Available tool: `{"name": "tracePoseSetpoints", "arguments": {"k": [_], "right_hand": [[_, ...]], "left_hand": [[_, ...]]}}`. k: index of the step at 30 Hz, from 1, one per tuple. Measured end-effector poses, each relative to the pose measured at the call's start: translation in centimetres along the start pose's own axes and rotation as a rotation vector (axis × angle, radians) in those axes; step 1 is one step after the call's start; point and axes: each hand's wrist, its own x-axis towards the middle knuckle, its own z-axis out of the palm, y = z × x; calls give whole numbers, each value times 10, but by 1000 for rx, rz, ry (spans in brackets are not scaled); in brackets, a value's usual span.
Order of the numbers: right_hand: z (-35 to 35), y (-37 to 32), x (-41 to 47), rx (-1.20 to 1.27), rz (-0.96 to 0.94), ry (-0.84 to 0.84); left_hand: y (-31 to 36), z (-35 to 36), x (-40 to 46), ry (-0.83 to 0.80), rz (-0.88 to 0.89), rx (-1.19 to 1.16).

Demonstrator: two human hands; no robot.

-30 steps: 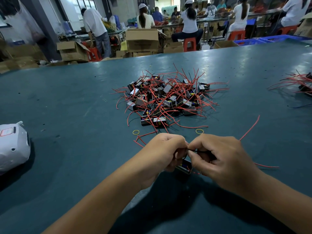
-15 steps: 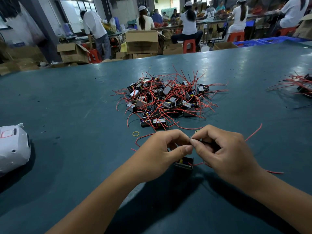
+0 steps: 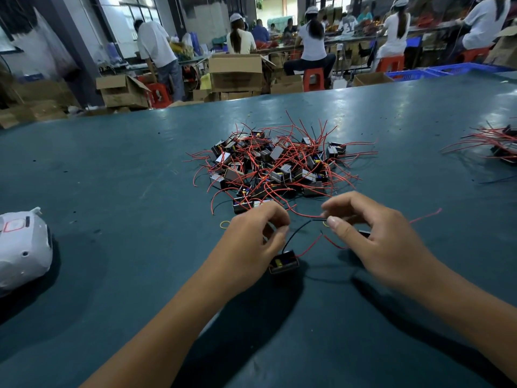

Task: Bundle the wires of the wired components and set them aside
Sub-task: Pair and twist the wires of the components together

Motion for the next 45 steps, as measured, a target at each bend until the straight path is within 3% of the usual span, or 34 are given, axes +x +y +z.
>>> {"name": "tracePoseSetpoints", "arguments": {"k": [3,7,12,19,25,28,31,34,37,41,45], "right_hand": [[-18,-2,5,-79,-48,-6],[-31,-4,5,-196,-195,-130],[-16,-6,-1,-401,-242,-150],[-10,-3,-1,-349,-174,-113],[-33,3,9,-258,-149,-186],[-51,15,13,-430,-149,-372],[-56,26,12,-635,-105,-585],[-51,24,13,-799,-160,-613],[-47,11,13,-620,-103,-417],[-32,-8,4,-45,82,-200],[-10,-18,-2,227,254,-198]], "left_hand": [[3,-9,0,25,100,28],[6,-6,-5,-118,116,-50],[3,12,-4,-106,110,172],[1,12,-1,-85,94,146],[-2,-4,1,-97,155,179],[-8,-13,0,-155,116,228],[-15,-16,-1,-323,69,423],[-19,-17,1,-394,28,478],[-16,-17,3,-276,-35,239],[1,-3,2,-193,-264,-523],[9,14,-2,-253,-301,-694]]}}
